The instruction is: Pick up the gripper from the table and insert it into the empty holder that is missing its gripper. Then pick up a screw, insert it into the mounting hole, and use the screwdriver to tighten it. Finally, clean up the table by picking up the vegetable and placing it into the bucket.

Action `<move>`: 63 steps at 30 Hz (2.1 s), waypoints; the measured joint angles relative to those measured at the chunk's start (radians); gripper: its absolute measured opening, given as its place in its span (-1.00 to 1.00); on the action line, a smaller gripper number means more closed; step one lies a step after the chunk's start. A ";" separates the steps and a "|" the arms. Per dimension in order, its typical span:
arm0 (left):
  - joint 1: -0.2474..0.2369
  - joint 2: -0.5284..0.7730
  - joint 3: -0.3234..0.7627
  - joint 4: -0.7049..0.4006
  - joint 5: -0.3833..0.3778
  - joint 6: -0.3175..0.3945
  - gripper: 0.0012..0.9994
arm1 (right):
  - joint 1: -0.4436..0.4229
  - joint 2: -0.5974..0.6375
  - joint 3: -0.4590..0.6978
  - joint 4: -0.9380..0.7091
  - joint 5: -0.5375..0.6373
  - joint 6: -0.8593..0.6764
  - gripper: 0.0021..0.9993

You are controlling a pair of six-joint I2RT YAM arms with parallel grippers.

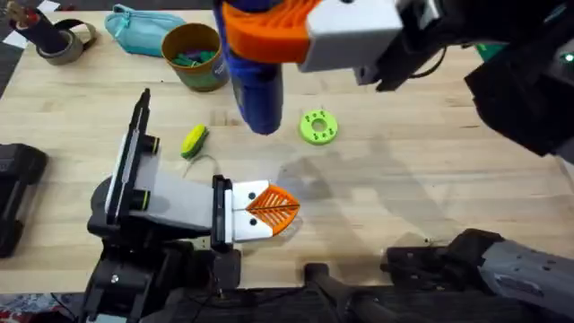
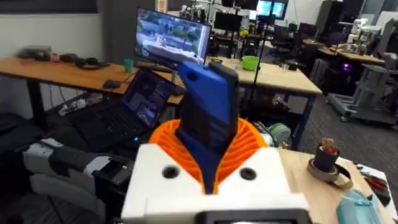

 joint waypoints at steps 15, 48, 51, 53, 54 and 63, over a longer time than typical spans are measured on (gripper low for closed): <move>0.000 0.000 0.000 0.000 0.000 0.000 -0.98 | -0.002 -0.002 0.002 0.079 -0.104 0.070 -0.90; 0.000 0.000 0.000 0.064 -0.326 0.026 -0.98 | 0.048 -0.002 0.004 0.192 -0.118 0.194 -0.90; 0.000 0.000 0.000 0.065 -0.333 0.028 -0.98 | 0.048 -0.002 0.006 0.193 -0.118 0.216 -0.90; 0.000 0.000 0.000 0.066 -0.338 0.028 -0.98 | 0.048 -0.002 0.011 0.192 -0.118 0.225 -0.90; 0.000 0.000 0.000 0.067 -0.339 0.028 -0.98 | 0.048 -0.001 0.016 0.192 -0.118 0.230 -0.90; 0.000 0.000 0.000 0.067 -0.342 0.024 -0.98 | 0.067 0.093 0.145 0.198 -0.115 0.240 -0.90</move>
